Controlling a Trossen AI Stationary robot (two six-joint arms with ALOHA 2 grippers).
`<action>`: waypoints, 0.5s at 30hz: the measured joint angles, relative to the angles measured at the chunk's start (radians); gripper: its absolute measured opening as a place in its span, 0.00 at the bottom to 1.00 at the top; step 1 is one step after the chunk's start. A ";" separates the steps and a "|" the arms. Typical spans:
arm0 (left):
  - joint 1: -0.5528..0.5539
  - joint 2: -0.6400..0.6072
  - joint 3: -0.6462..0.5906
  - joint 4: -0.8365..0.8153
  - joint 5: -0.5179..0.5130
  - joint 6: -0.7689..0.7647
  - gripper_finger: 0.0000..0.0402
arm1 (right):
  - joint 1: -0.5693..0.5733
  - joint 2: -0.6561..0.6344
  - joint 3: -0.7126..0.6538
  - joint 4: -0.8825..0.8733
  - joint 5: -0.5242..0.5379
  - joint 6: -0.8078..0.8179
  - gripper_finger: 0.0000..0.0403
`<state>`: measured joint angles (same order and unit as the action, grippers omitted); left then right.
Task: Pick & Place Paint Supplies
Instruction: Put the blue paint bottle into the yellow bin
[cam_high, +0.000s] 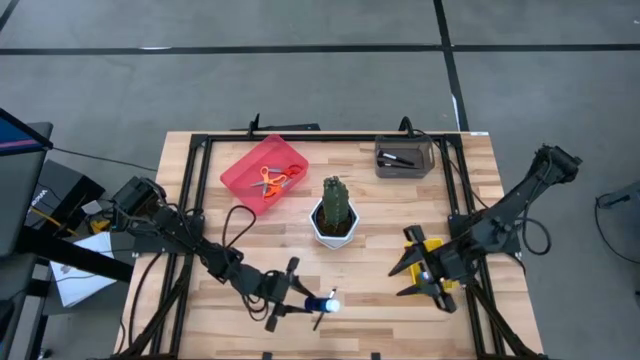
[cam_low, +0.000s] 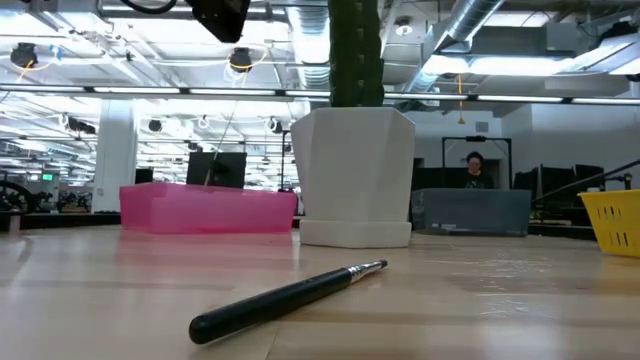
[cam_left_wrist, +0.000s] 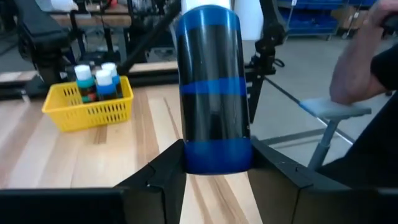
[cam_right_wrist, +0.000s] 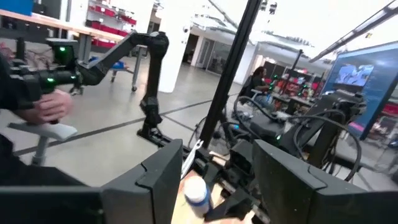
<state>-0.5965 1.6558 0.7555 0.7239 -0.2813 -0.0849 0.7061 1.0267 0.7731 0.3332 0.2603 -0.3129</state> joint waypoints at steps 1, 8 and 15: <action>0.000 0.000 0.000 0.010 0.000 0.005 0.36 | -0.003 0.020 0.003 0.023 0.000 -0.010 0.47; 0.000 0.000 0.000 0.058 -0.001 0.033 0.36 | -0.037 0.213 0.201 -0.170 0.003 0.040 0.57; -0.006 0.000 0.000 0.069 -0.002 0.028 0.36 | -0.037 0.433 0.432 -0.378 0.006 0.055 0.59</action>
<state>-0.6022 1.6558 0.7555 0.7926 -0.2829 -0.0568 0.6693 1.4593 1.2055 -0.0448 0.2661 -0.2579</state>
